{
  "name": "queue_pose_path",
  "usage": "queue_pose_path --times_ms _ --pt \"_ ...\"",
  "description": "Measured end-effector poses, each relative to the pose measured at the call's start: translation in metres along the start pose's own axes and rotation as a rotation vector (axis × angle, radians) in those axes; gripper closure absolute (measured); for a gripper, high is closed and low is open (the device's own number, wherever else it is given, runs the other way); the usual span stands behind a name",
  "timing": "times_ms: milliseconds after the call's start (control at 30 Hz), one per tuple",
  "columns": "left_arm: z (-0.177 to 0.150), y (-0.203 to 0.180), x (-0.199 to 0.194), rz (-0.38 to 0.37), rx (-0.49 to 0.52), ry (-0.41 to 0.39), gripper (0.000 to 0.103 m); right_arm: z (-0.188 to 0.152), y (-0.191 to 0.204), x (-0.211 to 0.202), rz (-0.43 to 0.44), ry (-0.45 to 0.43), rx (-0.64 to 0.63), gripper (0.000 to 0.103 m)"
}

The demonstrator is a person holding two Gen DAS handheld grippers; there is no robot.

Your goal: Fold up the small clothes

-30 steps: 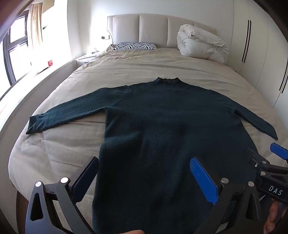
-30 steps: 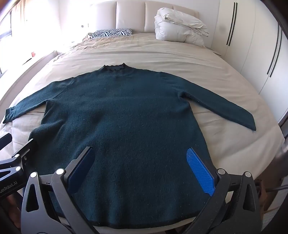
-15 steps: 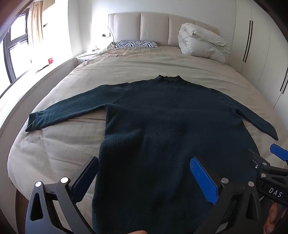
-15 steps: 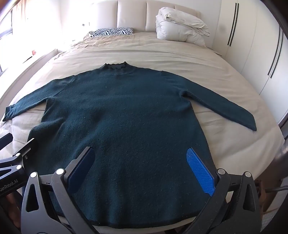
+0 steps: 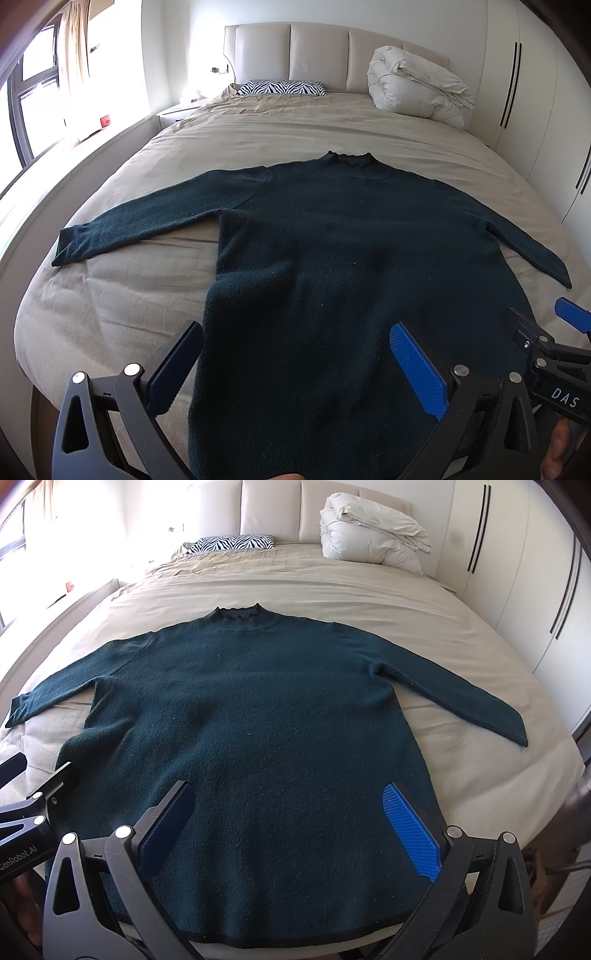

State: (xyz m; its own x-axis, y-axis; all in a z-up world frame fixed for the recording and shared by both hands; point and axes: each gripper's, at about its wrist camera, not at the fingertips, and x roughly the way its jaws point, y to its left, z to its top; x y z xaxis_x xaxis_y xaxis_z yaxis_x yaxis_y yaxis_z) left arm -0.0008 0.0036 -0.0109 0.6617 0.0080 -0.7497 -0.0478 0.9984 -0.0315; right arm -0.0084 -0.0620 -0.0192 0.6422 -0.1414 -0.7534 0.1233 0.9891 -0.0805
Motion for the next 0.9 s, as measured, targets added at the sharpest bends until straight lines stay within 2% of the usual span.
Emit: queue_pose_path --times_ms 900 --pt "-0.0023 -0.0005 0.0007 -0.001 -0.003 0.007 0.0 -0.0049 0.0044 0.0041 0.0 0.011 -0.006 0.0"
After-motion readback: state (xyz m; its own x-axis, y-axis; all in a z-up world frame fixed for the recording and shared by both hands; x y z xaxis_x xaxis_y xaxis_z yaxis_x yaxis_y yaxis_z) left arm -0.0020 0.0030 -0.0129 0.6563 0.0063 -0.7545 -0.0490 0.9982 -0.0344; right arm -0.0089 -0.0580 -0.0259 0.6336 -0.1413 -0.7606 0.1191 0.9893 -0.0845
